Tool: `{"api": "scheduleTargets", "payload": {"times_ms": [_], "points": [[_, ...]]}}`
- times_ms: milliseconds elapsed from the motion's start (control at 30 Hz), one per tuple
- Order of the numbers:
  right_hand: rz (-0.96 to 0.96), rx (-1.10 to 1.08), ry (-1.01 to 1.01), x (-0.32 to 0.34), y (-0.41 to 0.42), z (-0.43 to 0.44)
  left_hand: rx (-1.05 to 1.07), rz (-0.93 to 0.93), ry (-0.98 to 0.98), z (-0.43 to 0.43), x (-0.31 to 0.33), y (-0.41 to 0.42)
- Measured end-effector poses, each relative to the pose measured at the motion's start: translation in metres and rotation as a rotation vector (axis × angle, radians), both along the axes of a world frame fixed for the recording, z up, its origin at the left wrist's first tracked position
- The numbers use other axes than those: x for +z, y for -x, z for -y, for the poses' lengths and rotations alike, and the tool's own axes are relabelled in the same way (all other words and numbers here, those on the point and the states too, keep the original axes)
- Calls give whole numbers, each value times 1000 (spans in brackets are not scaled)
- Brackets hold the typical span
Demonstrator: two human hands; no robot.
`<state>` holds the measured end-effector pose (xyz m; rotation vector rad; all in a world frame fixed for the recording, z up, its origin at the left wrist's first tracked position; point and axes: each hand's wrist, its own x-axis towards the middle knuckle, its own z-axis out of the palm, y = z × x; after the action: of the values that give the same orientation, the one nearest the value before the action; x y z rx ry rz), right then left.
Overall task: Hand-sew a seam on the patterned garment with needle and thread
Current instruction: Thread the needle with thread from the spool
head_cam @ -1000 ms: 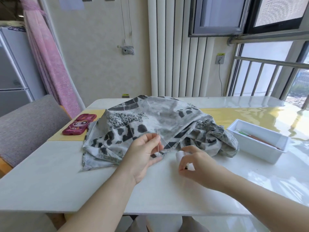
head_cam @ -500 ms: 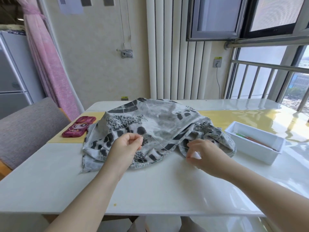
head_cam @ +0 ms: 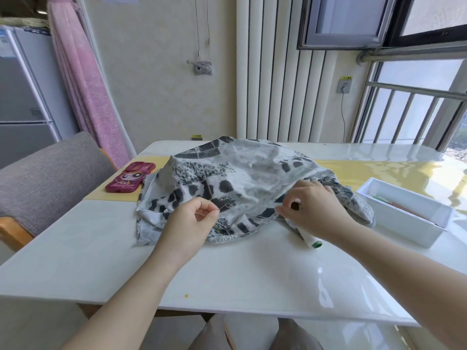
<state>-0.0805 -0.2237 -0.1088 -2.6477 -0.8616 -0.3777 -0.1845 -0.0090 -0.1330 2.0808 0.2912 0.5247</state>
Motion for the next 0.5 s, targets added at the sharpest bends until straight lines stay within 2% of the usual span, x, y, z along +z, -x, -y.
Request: {"api": "scheduleTargets", "payload": {"times_ms": [100,200,267,500], "points": [[60,135,165,-4,2,-7,6,1,-17,1,0,-1],[149,165,306,-14,2,-10,15,11,-12,2,2,-3],[232,152,330,-22,2,-13,20,11,-20,2,3,-4],[295,152,271,-31,-7,-21,9,22,-34,5,4,-8]]}}
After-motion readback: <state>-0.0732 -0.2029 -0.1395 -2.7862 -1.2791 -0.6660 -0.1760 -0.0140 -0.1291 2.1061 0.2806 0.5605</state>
